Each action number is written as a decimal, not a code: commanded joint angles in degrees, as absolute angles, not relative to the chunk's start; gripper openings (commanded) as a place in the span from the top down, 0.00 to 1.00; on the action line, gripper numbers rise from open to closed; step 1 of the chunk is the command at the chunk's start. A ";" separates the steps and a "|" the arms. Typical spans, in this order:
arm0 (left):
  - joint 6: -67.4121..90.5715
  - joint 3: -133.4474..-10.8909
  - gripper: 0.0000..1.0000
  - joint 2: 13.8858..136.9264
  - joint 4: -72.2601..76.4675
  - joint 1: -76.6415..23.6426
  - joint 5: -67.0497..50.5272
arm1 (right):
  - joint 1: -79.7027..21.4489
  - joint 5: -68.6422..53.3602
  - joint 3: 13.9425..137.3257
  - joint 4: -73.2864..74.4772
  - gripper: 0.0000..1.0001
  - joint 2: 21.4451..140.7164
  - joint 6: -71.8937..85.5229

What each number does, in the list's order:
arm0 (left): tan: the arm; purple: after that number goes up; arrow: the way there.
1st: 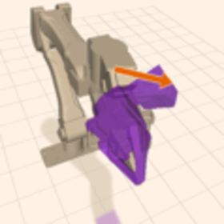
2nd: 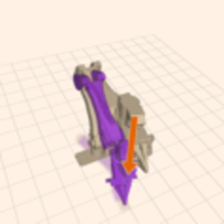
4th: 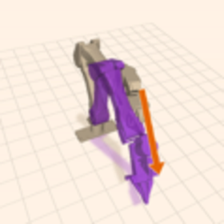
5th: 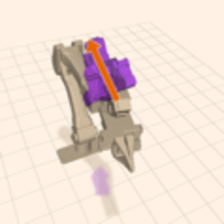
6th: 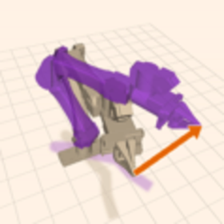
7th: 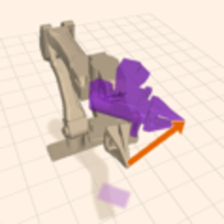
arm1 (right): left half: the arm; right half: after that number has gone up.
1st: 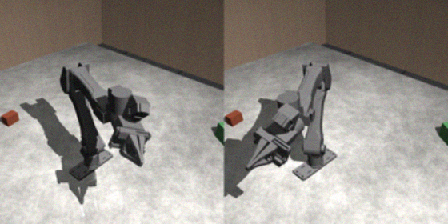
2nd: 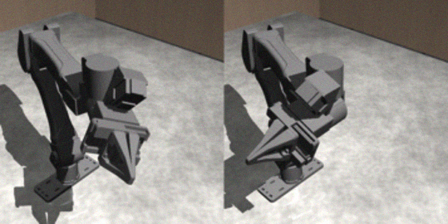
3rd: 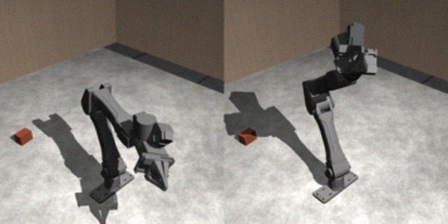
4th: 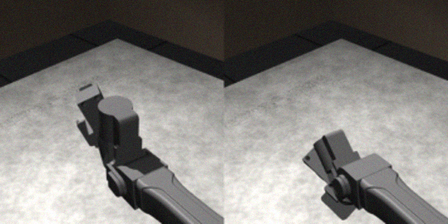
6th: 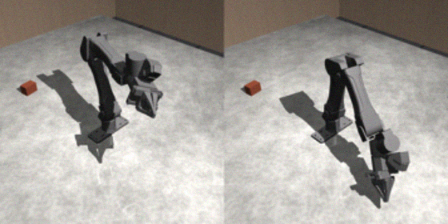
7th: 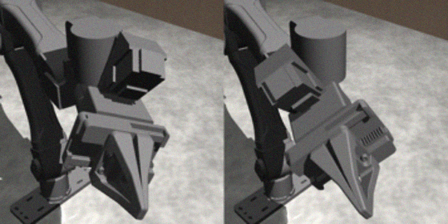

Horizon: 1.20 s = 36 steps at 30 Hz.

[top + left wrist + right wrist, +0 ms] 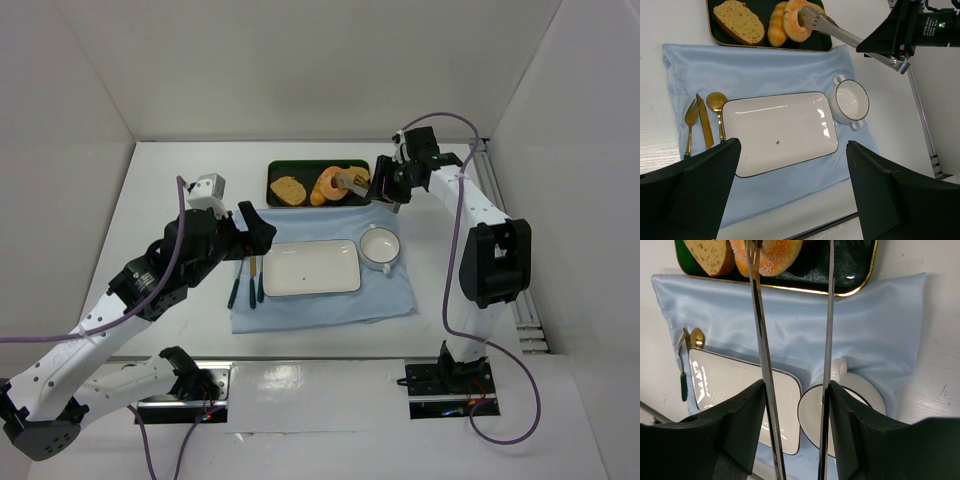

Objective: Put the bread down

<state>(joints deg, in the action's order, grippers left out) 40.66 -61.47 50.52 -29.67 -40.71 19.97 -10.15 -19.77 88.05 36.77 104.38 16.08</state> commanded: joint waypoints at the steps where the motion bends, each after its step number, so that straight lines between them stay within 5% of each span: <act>1: 39.55 -62.14 0.00 50.36 -27.86 -40.96 19.69 | -10.46 -21.36 88.07 32.78 0.42 103.62 16.87; 12: 39.55 -62.14 0.00 50.89 -27.86 -40.96 20.21 | -10.46 -23.02 88.68 31.55 0.47 105.29 18.54; 21: 39.55 -62.14 0.00 50.89 -27.33 -40.96 20.21 | -10.46 -23.03 87.54 31.55 0.63 104.59 18.54; 36: 39.55 -62.14 0.00 50.36 -26.81 -40.96 19.16 | -10.46 -16.88 87.10 40.07 0.65 86.14 17.49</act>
<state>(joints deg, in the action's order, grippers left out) 40.62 -61.47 50.92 -29.08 -40.71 19.59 -10.15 -18.31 87.68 37.54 91.98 18.22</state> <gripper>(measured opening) 1.000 0.425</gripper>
